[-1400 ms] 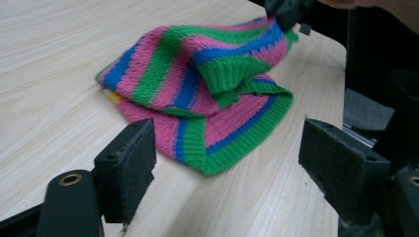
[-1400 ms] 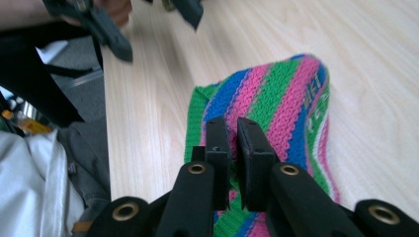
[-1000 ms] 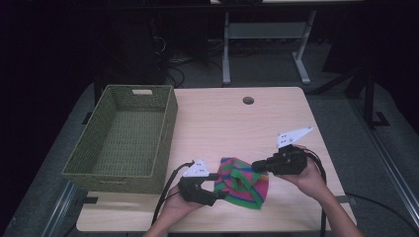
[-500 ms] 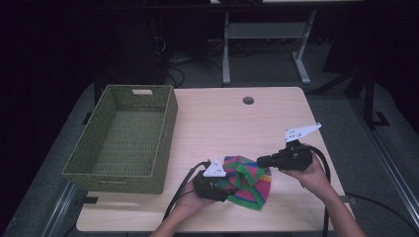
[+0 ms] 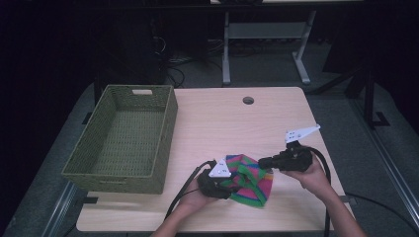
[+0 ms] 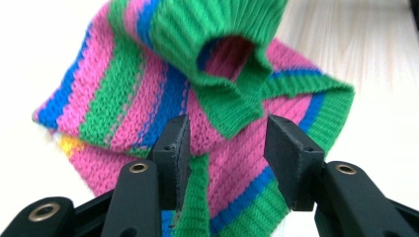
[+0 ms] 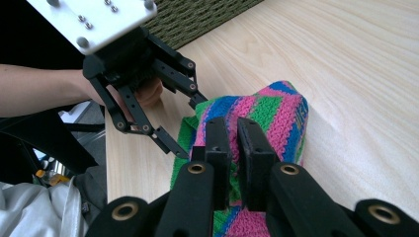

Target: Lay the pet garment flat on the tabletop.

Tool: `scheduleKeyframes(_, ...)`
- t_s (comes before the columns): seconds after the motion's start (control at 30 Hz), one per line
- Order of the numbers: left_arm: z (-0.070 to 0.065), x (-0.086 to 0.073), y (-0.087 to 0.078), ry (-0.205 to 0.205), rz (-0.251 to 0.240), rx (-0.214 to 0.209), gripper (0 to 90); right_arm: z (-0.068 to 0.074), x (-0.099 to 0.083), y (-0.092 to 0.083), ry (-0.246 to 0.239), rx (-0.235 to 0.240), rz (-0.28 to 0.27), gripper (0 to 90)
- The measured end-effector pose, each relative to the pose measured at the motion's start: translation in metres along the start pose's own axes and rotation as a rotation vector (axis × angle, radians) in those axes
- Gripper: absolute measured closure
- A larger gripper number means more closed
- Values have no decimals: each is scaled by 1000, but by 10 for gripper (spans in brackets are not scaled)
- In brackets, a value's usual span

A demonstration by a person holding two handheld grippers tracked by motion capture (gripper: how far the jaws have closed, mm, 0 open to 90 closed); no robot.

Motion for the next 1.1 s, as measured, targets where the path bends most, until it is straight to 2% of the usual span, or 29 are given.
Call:
scheduleKeyframes(0.1, 1, 1, 1, 1, -3, 0, 527, 0, 0, -2, -3, -3, -5, 839)
scheduleKeyframes(0.2, 0, 2, 1, -16, -21, -12, 527, 0, 0, -3, -4, -10, -1, 838)
scheduleKeyframes(0.23, 0, 3, 2, -8, -25, -14, 529, 0, 0, -3, 2, -11, 1, 838)
scheduleKeyframes(0.27, 1, 3, 3, 3, -21, -14, 530, -1, -1, -3, 5, -11, 2, 838)
scheduleKeyframes(0.43, 4, 4, 12, 0, 4, -12, 531, -3, -3, -6, 15, -13, -7, 838)
scheduleKeyframes(0.53, 3, 4, 17, 7, 25, -17, 557, -5, -4, -7, 16, -20, 0, 837)
scheduleKeyframes(0.57, 3, 4, 18, 23, 35, -10, 565, -5, -5, -8, 19, -22, 0, 836)
scheduleKeyframes(0.7, 0, 4, 19, 43, 35, 23, 650, -10, -10, -9, 38, -27, -5, 836)
scheduleKeyframes(0.77, -1, 4, 20, 61, 30, 36, 662, -11, -11, -10, 38, -28, -2, 836)
scheduleKeyframes(0.9, 0, 3, 20, 66, 24, 33, 721, -13, -17, -11, 50, -45, 1, 834)
scheduleKeyframes(1.0, 1, 4, 21, 76, 24, 32, 760, -14, -17, -11, 52, -45, -2, 834)
scheduleKeyframes(1.1, 2, 4, 21, 69, 24, 29, 778, -14, -17, -11, 54, -43, -2, 833)
Point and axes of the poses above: each handheld gripper's, and its own axes: y roughly forward along the jaws, x roughly out of its top, z roughly to its left, the point moved 1 cm from there along y, roughly forward along the jaws, and after that the axes turned 15 degrees about x, right-handed, at the moved point
